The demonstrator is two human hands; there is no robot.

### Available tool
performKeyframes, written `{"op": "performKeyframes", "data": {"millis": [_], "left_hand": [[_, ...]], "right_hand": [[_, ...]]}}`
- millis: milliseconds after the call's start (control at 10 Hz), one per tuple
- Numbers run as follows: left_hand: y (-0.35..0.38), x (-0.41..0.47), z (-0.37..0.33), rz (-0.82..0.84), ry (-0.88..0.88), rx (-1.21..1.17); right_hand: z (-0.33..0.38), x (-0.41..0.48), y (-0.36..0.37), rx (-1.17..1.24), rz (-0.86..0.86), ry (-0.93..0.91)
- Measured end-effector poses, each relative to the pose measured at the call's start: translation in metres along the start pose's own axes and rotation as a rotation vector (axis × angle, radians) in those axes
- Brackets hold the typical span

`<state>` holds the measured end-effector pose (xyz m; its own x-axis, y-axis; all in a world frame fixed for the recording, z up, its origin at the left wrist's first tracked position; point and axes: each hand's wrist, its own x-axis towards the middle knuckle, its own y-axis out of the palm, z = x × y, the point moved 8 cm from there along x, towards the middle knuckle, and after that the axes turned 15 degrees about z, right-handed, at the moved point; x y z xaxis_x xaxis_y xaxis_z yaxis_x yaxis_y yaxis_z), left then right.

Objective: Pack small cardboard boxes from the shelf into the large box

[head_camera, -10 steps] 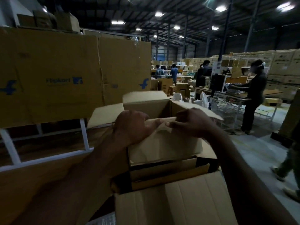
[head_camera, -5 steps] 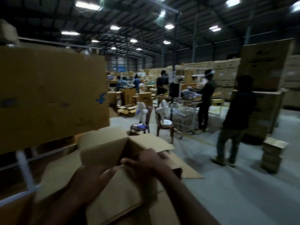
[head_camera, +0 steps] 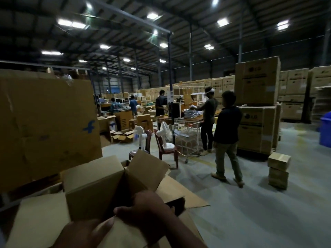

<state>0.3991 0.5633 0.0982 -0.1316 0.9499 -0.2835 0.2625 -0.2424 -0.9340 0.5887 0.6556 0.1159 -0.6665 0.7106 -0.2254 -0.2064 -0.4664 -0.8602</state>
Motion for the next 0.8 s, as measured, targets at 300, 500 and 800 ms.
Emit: {"op": "performKeyframes", "data": {"millis": [300, 500, 800], "left_hand": [[-0.03, -0.039, -0.016, -0.441, 0.193, -0.044], [-0.018, -0.079, 0.016, -0.471, 0.177, 0.098], [-0.015, -0.152, 0.025, -0.291, 0.094, 0.152]], "right_hand": [[0.027, -0.022, -0.021, -0.183, -0.456, -0.18], [0.044, -0.04, -0.005, -0.162, -0.568, -0.211], [0.093, -0.084, 0.016, -0.171, -0.688, -0.236]]}}
